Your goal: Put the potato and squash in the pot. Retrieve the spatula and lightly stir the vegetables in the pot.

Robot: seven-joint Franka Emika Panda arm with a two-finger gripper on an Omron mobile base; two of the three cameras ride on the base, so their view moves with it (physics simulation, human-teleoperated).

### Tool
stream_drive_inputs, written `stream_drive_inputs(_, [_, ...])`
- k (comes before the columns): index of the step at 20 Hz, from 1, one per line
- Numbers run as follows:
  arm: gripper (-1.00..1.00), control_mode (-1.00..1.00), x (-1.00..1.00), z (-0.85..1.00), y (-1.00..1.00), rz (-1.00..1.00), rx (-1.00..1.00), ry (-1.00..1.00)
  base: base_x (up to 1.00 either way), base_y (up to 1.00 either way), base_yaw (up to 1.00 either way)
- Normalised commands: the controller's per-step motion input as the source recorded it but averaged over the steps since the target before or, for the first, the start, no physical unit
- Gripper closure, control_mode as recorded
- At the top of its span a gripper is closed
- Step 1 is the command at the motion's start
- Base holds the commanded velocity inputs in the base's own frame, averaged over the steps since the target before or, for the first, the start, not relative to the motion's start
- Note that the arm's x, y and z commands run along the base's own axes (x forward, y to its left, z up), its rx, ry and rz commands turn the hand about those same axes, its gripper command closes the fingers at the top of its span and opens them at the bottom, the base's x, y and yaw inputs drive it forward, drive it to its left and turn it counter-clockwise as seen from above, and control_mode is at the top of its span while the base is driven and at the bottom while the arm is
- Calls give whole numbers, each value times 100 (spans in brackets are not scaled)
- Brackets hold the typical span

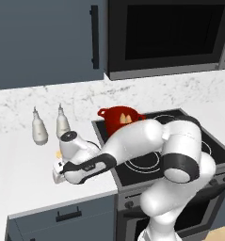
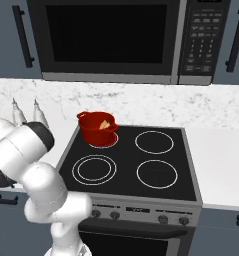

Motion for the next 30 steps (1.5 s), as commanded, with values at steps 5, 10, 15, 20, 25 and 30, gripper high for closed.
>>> stream_drive_inputs(5, [100,-100,-57,100,-42,-3,30,-4,0,0,0])
stream_drive_inputs(10, [100,-100,-21,100,-34,-14,29,-2,0,0,0])
stream_drive_inputs(15, [100,-100,-24,98,-5,-29,20,-1,0,0,0])
stream_drive_inputs(20, [100,-100,-27,82,-9,-40,40,17,0,0,0])
stream_drive_inputs(25, [100,-100,-24,55,-43,-37,54,33,0,0,0])
stream_drive_inputs(30, [100,-100,-19,29,-78,-28,61,34,0,0,0])
